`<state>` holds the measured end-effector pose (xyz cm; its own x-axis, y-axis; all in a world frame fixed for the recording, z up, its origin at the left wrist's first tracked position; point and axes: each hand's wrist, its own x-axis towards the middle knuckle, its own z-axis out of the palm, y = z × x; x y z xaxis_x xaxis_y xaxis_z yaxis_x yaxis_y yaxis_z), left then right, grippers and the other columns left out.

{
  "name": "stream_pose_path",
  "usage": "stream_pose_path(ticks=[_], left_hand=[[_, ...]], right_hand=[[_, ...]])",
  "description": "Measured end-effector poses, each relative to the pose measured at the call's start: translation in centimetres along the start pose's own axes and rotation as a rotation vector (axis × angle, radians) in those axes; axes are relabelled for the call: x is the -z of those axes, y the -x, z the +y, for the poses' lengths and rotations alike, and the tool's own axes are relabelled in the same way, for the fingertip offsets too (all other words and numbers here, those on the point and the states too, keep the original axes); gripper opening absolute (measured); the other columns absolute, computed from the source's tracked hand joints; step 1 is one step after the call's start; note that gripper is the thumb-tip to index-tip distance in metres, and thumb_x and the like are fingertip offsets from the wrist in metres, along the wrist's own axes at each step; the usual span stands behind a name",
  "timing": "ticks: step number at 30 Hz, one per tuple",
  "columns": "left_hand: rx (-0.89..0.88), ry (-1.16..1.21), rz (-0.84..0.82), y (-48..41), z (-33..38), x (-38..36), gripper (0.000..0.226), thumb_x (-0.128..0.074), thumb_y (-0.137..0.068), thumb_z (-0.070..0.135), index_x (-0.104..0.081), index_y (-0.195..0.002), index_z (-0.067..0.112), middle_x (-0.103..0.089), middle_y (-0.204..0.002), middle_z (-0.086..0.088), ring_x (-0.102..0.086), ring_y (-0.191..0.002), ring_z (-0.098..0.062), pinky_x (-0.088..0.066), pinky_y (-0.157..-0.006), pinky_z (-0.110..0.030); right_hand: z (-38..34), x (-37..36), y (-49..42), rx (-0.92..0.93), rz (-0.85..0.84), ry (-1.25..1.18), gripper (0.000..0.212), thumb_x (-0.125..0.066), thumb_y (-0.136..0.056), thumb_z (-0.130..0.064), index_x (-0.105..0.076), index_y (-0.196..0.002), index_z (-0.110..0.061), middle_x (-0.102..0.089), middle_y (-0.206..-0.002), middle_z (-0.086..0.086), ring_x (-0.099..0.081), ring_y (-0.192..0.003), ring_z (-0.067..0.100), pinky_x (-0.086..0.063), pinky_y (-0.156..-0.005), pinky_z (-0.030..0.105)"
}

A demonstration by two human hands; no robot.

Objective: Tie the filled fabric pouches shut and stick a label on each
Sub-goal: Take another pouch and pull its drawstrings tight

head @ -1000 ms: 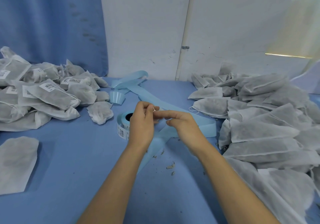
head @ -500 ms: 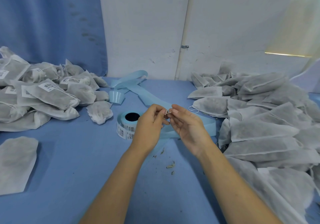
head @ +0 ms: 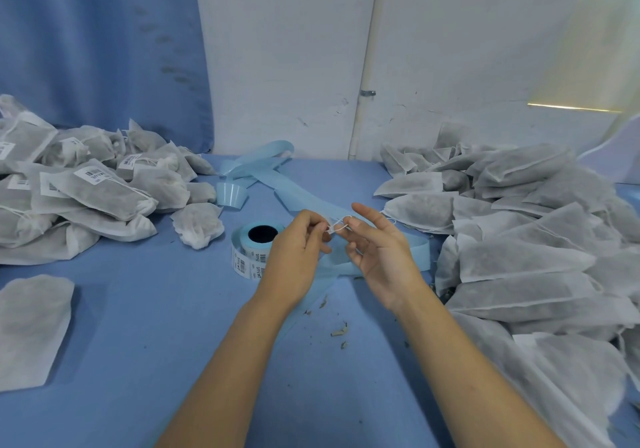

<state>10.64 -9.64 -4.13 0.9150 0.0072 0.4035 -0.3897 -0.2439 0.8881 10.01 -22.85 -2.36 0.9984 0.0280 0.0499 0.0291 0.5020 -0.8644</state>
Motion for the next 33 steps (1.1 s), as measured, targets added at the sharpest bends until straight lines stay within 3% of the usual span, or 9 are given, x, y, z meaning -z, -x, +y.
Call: stream_pose_path(ticks=[4, 7, 13, 27, 29, 31, 33], left_hand=[[0.009, 0.035, -0.01, 0.22, 0.02, -0.14, 0.015, -0.046, -0.099, 0.014, -0.059, -0.097, 0.009, -0.064, -0.085, 0.006, -0.065, -0.077, -0.006, -0.054, -0.082, -0.034], [-0.012, -0.01, 0.002, 0.19, -0.12, 0.03, 0.014, -0.046, -0.099, 0.014, -0.058, -0.093, 0.013, -0.062, -0.079, 0.009, -0.061, -0.069, -0.001, -0.05, -0.074, -0.024], [-0.006, -0.013, -0.003, 0.17, -0.03, 0.15, 0.013, -0.047, -0.099, 0.014, -0.059, -0.093, 0.013, -0.062, -0.078, 0.007, -0.06, -0.064, 0.001, -0.047, -0.069, -0.018], [-0.005, -0.009, -0.02, 0.2, 0.25, 0.05, 0.016, -0.052, -0.095, 0.014, -0.058, -0.084, 0.024, -0.062, -0.075, 0.009, -0.058, -0.067, -0.004, -0.049, -0.072, -0.028], [-0.048, -0.127, -0.006, 0.06, 0.07, 0.07, 0.018, -0.056, -0.088, 0.011, -0.057, -0.086, 0.028, -0.062, -0.082, 0.013, -0.051, -0.072, -0.002, -0.046, -0.068, -0.028], [-0.176, -0.401, 0.068, -0.06, -0.18, 0.18, 0.028, -0.058, -0.078, 0.003, -0.06, -0.09, 0.028, -0.059, -0.092, 0.019, -0.037, -0.079, 0.0, -0.036, -0.065, -0.025], [-0.287, -0.568, 0.145, -0.19, -0.41, 0.32, 0.028, -0.062, -0.072, -0.003, -0.063, -0.086, 0.021, -0.061, -0.105, 0.013, -0.028, -0.09, -0.006, -0.028, -0.073, -0.022]], right_hand=[[0.02, -0.1, -0.04, 0.031, 0.013, -0.012, 0.023, -0.059, -0.089, -0.001, -0.061, -0.108, -0.016, -0.07, -0.078, -0.003, -0.067, -0.075, 0.012, -0.043, -0.059, 0.016], [-0.08, -0.06, -0.12, 0.08, 0.032, -0.034, 0.023, -0.058, -0.089, 0.001, -0.06, -0.107, -0.014, -0.069, -0.077, -0.003, -0.064, -0.074, 0.011, -0.042, -0.06, 0.016], [0.01, -0.02, -0.14, 0.068, 0.024, -0.056, 0.025, -0.06, -0.088, -0.001, -0.06, -0.108, -0.015, -0.069, -0.076, -0.004, -0.065, -0.072, 0.01, -0.043, -0.06, 0.015], [-0.21, -0.29, 0.02, 0.125, 0.038, -0.102, 0.025, -0.057, -0.089, 0.0, -0.059, -0.108, -0.017, -0.065, -0.076, -0.004, -0.062, -0.069, 0.008, -0.042, -0.06, 0.016], [-0.46, -0.41, 0.02, 0.095, 0.031, -0.136, 0.024, -0.057, -0.089, -0.001, -0.06, -0.107, -0.016, -0.065, -0.076, -0.005, -0.062, -0.068, 0.007, -0.045, -0.059, 0.016], [-0.68, -0.63, 0.11, 0.062, 0.007, -0.194, 0.026, -0.06, -0.083, -0.003, -0.06, -0.105, -0.016, -0.065, -0.074, -0.004, -0.062, -0.065, 0.007, -0.047, -0.057, 0.016], [-0.83, -0.94, 0.25, 0.041, -0.026, -0.235, 0.032, -0.063, -0.073, -0.007, -0.061, -0.104, -0.016, -0.063, -0.072, -0.004, -0.06, -0.061, 0.007, -0.047, -0.055, 0.017]])
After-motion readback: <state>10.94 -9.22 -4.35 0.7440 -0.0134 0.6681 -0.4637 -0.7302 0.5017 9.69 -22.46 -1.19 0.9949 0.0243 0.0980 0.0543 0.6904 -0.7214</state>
